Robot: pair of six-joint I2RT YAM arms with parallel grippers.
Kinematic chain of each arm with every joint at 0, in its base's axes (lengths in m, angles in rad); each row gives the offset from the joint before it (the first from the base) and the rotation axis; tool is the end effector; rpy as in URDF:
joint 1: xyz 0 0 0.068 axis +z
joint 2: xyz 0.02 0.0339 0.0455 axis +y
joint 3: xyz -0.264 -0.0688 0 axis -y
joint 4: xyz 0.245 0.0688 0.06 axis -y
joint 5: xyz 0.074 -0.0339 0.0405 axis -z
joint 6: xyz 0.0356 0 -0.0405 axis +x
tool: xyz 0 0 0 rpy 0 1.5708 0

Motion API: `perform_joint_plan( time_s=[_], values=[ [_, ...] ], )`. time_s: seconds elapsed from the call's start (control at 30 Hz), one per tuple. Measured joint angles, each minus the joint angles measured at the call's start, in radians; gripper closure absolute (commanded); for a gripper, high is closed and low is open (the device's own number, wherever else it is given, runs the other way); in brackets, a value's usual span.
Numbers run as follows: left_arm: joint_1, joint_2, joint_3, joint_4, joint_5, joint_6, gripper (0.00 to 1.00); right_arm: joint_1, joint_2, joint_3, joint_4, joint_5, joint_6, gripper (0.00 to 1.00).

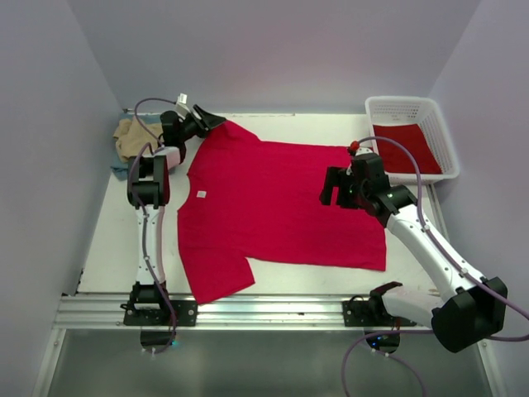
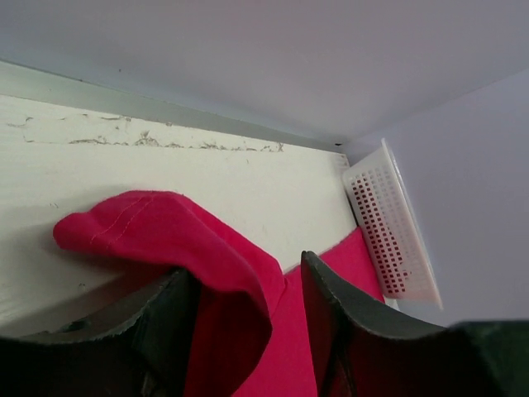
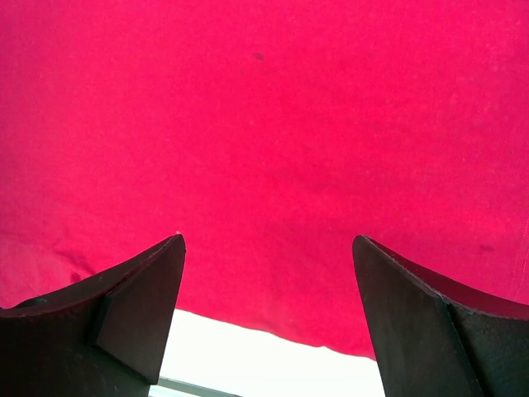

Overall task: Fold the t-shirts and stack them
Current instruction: Fold the tshirt

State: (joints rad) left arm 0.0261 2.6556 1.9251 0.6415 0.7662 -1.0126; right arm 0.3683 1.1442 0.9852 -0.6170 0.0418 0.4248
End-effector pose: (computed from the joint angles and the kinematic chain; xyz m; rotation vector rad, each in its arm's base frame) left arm 0.5757 -0.0097 0.1092 -0.3023 1.8024 -1.3514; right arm 0.2248 0.0852 0.2975 0.0878 2.3700 0.3387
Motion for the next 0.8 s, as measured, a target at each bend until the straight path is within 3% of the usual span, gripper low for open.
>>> perform_joint_plan(
  time_s=[0.5, 0.67, 0.8],
  values=[
    [0.010, 0.000, -0.006, 0.116, 0.049, -0.088, 0.98, 0.000, 0.001, -0.028, 0.022, 0.000, 0.001, 0.16],
    [0.010, -0.006, -0.047, 0.172, 0.080, -0.104, 1.00, 0.000, 0.001, -0.028, 0.034, 0.000, 0.002, 0.17],
    [0.010, -0.066, -0.166, 0.155, 0.102, -0.074, 1.00, 0.000, 0.002, -0.028, 0.045, 0.000, 0.002, 0.17]
  ],
)
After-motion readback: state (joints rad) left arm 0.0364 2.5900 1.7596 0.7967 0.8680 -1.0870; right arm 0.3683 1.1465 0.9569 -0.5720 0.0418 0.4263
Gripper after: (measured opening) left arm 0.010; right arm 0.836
